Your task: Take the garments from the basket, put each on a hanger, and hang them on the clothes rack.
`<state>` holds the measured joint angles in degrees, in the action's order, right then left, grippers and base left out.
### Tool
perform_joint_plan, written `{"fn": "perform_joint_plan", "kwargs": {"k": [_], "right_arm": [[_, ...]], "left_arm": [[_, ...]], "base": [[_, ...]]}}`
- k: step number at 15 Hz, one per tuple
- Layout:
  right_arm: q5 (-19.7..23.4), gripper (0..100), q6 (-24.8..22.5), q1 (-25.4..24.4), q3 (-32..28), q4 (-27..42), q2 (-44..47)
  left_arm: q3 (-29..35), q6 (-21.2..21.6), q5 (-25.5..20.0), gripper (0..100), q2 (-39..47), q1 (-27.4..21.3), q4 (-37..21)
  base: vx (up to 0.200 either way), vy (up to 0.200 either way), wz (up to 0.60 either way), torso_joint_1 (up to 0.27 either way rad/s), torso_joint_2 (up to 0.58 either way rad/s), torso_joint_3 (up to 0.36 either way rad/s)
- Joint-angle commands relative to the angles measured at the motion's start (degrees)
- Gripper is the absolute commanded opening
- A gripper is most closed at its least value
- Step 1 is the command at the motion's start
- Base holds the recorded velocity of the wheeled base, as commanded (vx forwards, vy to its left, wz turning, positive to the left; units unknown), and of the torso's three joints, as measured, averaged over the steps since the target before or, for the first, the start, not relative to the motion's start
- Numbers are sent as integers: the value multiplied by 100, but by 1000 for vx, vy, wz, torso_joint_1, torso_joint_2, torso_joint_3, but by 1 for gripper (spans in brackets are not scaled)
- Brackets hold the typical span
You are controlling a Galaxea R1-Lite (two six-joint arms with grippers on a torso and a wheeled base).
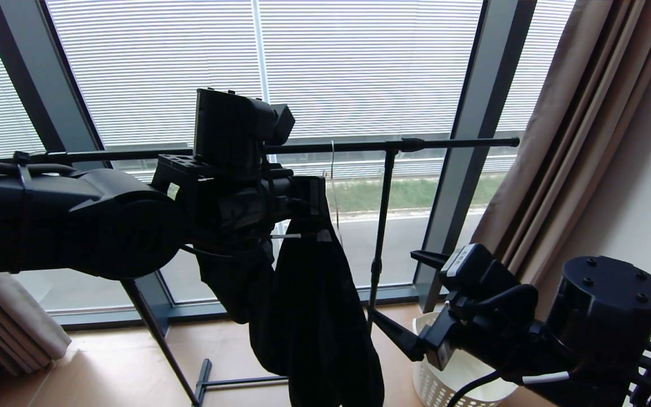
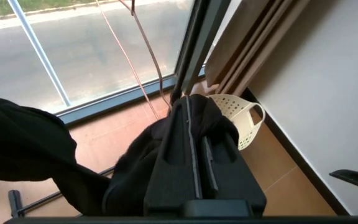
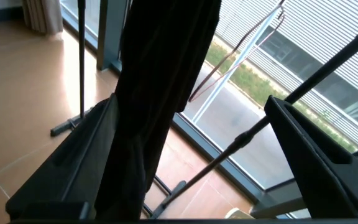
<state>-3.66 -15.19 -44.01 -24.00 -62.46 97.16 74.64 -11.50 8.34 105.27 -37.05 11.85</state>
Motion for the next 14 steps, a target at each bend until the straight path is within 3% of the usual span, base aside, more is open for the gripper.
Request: {"fn": "perform_joint_plan", "kwargs": {"k": [1, 4, 10, 14], "right_arm": [[-3, 100, 42, -3, -52, -11, 22], [-118, 100, 262, -134, -272, -20, 181], [-1155, 100, 754, -389, -843, -29, 813], [-1216, 100, 789, -187, -922, -20, 875]], "left_arm": [[-11, 7, 10, 0, 20, -22, 2], [-248, -2, 133, 0, -15, -259, 10], [-714, -2, 133, 0, -208, -663, 28], [-846, -11, 177, 0, -366, -839, 28]], "base": [[0, 0, 0, 0, 0, 0], [0, 0, 0, 0, 0, 0], [0, 0, 0, 0, 0, 0], [0, 0, 0, 0, 0, 0]]}}
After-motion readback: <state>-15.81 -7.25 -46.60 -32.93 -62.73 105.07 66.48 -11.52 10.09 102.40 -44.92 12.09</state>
